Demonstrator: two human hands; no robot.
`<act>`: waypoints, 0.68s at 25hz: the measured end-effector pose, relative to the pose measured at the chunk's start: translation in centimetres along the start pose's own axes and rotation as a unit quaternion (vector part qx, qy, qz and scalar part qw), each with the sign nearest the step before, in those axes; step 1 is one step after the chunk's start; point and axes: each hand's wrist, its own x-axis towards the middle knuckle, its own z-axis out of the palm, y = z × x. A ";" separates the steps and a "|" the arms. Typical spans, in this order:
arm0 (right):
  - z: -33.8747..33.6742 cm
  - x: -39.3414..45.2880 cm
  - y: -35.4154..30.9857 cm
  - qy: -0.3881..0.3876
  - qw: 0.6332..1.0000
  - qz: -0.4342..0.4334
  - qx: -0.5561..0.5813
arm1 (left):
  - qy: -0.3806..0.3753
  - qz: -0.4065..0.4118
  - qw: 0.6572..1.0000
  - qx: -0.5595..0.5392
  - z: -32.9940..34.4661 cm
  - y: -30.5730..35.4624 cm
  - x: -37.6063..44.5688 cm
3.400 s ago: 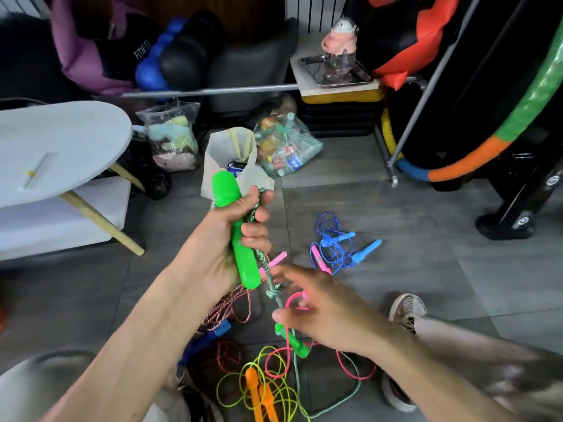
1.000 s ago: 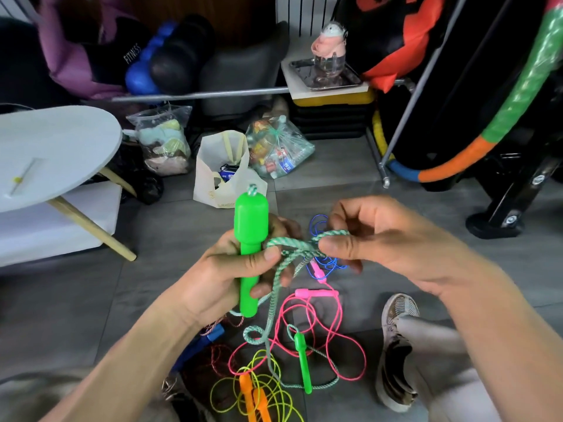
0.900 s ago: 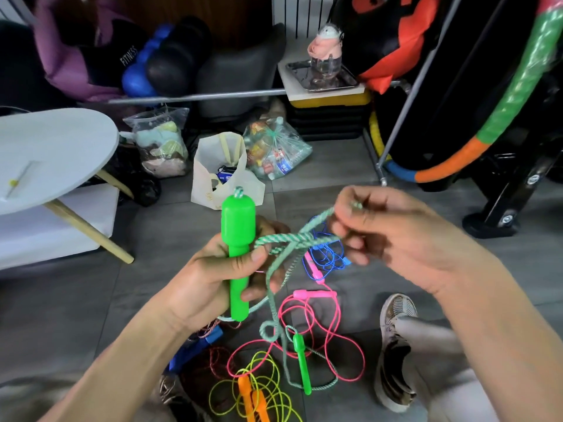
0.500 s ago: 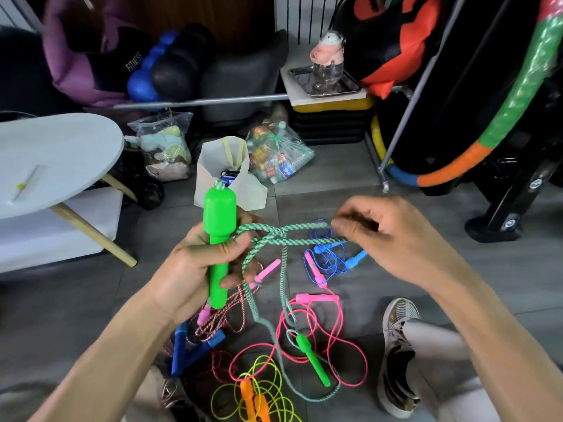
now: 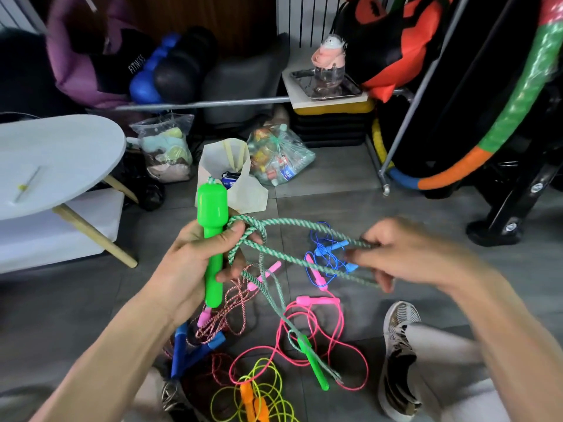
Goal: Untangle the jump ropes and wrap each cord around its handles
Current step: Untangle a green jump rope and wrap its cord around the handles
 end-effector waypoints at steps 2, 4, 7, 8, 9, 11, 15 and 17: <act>2.1 0.3 -0.4 0.031 0.989 -0.025 -0.145 | -0.009 0.005 0.998 0.055 0.3 -0.4 0.1; 4.0 0.4 -1.3 0.052 0.983 -0.162 -0.075 | -0.033 0.011 0.995 0.093 0.8 -0.9 -0.1; 4.9 -0.2 -3.6 0.050 0.941 -0.250 0.224 | -0.066 0.006 0.993 0.096 1.2 -1.1 -0.1; 5.1 -0.2 -3.9 0.052 0.916 -0.258 0.304 | -0.073 0.005 0.992 0.103 1.1 -1.2 -0.2; 5.2 -0.1 -4.0 0.069 0.887 -0.266 0.371 | -0.081 0.005 0.991 0.111 1.2 -1.2 -0.2; 4.9 0.1 -3.4 0.118 0.884 -0.288 0.348 | -0.095 0.005 0.988 0.124 1.5 -1.2 -0.2; 4.3 1.0 -3.2 0.131 0.929 -0.343 -0.044 | -0.100 -0.014 0.987 0.127 1.9 -1.1 -0.2; 4.2 0.9 -3.2 0.054 0.947 -0.316 0.035 | -0.099 -0.024 0.990 0.094 1.6 -1.0 -0.2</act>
